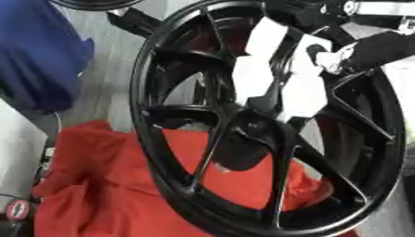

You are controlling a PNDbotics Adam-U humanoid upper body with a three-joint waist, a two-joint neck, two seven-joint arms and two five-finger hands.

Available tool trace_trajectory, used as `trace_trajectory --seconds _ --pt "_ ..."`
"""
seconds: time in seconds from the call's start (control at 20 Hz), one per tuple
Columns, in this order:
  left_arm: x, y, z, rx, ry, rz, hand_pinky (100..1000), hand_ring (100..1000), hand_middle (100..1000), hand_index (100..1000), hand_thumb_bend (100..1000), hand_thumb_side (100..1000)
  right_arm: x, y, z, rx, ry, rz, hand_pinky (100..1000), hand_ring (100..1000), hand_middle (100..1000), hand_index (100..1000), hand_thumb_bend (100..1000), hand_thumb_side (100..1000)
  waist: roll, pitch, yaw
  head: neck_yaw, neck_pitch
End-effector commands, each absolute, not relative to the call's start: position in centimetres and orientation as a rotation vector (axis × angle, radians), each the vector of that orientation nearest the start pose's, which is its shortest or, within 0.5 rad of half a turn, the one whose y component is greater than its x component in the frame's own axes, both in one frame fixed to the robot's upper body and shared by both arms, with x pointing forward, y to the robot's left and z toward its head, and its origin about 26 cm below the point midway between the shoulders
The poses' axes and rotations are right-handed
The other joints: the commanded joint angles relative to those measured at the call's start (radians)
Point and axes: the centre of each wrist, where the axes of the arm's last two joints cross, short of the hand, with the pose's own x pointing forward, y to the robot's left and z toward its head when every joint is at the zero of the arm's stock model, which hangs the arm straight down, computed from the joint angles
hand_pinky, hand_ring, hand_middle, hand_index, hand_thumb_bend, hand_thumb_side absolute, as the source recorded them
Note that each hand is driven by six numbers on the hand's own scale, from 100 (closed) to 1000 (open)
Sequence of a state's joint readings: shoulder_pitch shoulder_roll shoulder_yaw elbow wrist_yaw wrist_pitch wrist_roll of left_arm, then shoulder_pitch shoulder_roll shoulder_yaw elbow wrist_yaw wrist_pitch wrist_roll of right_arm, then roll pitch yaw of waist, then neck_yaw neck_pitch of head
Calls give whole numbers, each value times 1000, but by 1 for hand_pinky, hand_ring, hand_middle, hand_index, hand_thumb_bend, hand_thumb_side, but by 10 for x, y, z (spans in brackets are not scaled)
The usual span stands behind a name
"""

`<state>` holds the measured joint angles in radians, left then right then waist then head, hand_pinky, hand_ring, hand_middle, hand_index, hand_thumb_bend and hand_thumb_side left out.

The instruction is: Pull the pin out of the wheel hub.

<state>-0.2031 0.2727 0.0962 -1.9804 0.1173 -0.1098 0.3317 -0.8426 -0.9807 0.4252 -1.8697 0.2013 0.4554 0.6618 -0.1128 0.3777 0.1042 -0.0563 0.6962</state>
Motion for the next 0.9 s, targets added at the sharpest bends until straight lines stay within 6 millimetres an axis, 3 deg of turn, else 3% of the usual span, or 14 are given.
trace_trajectory --seconds 0.05,0.9 --pt "290 285 178 261 -2331 195 717 830 755 898 401 567 319 -247 341 -643 -1386 1558 968 955 933 995 100 493 5 -14 -1 -1 -9" --pt "291 282 180 243 -2334 185 721 831 756 899 391 572 323 -248 335 -611 -1335 1627 968 955 926 993 100 510 4 -2 1 0 -11"
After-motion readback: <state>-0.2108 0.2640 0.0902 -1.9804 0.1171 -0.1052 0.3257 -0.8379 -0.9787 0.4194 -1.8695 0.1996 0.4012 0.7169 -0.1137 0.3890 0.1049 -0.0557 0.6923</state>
